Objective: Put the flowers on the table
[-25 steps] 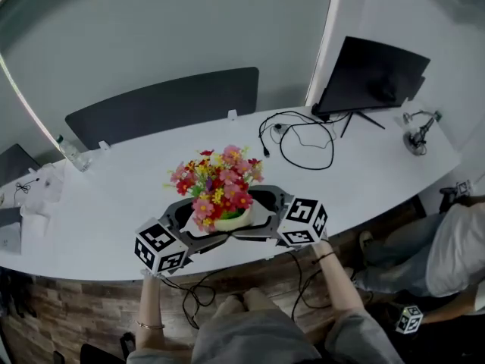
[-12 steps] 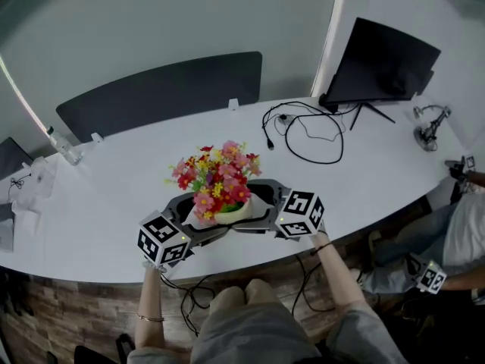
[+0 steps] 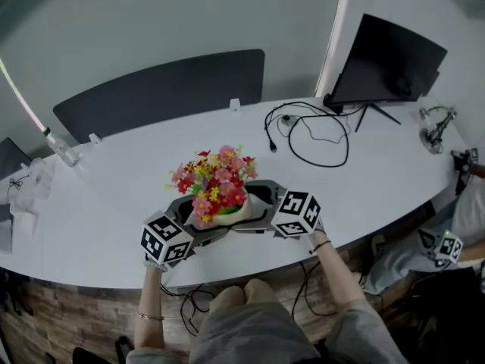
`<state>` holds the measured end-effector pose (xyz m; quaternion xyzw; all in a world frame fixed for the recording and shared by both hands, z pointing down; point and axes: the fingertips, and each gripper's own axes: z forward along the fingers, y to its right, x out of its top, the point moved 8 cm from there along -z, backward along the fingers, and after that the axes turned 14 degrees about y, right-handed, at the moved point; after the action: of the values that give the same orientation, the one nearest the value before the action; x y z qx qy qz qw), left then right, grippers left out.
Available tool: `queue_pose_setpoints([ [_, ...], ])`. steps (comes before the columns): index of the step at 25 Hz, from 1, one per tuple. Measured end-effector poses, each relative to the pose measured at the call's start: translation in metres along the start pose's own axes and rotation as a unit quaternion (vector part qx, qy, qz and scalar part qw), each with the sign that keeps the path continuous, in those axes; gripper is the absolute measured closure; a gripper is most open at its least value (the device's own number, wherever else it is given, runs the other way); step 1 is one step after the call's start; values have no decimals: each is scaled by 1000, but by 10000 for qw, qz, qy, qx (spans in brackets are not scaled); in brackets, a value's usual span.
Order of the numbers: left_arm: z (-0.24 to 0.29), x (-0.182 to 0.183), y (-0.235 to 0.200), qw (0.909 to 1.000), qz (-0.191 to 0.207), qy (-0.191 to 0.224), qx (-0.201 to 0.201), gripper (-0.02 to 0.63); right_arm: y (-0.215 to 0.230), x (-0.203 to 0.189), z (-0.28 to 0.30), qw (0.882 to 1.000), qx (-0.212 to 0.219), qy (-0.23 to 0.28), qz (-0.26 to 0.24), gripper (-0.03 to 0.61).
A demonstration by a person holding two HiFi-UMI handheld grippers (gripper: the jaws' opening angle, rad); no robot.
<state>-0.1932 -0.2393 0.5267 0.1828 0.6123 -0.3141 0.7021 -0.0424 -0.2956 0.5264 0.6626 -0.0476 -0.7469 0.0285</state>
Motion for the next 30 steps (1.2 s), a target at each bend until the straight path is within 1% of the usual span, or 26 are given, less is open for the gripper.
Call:
queue_pose_setpoints([
  [5, 9, -11, -1, 9999, -67, -107, 32, 175, 6, -12, -3, 9999, 22, -125, 30, 146],
  [15, 23, -33, 4, 9992, -24, -363, 172, 175, 10, -37, -9, 9993, 52, -369, -48, 146],
  [20, 25, -33, 5, 9992, 31, -318, 221, 175, 12, -38, -11, 9994, 59, -335, 9, 146],
  [25, 23, -34, 6, 9990, 175, -239, 334, 175, 10, -38, -10, 9993, -52, -338, -135, 146],
  [27, 20, -34, 6, 9985, 224, -100, 493, 175, 9, -38, -11, 9993, -212, -271, -112, 147],
  [30, 13, -32, 6, 9972, 186, 179, 703, 175, 9, -34, -12, 9992, -383, -78, -24, 147],
])
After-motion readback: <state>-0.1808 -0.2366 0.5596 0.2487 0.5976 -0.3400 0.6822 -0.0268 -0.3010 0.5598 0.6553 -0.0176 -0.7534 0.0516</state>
